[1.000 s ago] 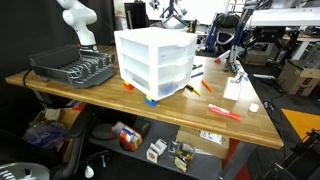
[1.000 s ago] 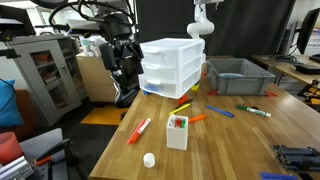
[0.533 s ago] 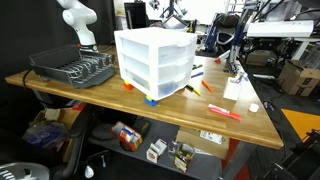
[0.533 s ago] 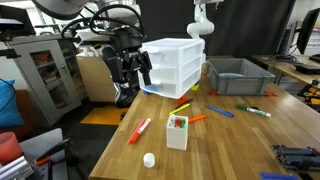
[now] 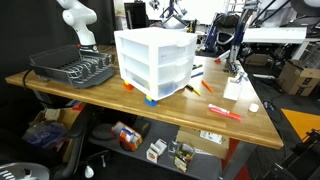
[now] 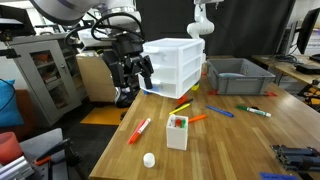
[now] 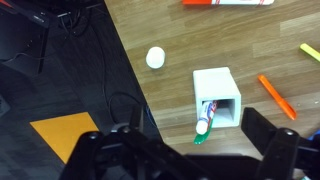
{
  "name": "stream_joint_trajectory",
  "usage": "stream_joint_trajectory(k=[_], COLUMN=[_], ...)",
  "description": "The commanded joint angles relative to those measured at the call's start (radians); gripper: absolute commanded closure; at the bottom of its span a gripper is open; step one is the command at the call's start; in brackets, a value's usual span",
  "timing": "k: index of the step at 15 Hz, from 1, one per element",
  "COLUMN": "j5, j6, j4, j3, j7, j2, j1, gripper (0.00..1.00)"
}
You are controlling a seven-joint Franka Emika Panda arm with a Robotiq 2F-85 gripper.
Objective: Take the white and blue marker out of the pen holder and put it on the table
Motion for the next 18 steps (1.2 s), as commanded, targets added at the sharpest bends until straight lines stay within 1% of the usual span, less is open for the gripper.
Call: stream_joint_trajectory(k=[1, 5, 7, 10, 12, 13, 14, 15, 17, 18], j5=[-0.101, -0.229, -0.257, -0.263, -0.265, -0.267, -0.270, -0.275, -0.291, -0.304], j6=[0.086, 0.137, 0.148, 0.149, 0.147, 0.146, 0.146, 0.145, 0.142, 0.141], j4=[0.024, 0.053, 0.072, 0.095, 0.110, 0.116, 0.123, 0.130, 0.145, 0.153], j3=[-0.021, -0.074, -0.105, -0.138, -0.153, -0.161, -0.168, -0.176, -0.190, -0.199], j7=[0.110, 0.250, 0.287, 0.308, 0.314, 0.319, 0.324, 0.330, 0.340, 0.346], j2=[0.091, 0.179, 0.215, 0.257, 0.283, 0.293, 0.304, 0.312, 0.329, 0.337], j1=[-0.002, 0.014, 0.026, 0.046, 0.064, 0.073, 0.082, 0.091, 0.105, 0.112], gripper=[0.00, 0.00, 0.00, 0.00, 0.07, 0.05, 0.07, 0.15, 0.37, 0.45])
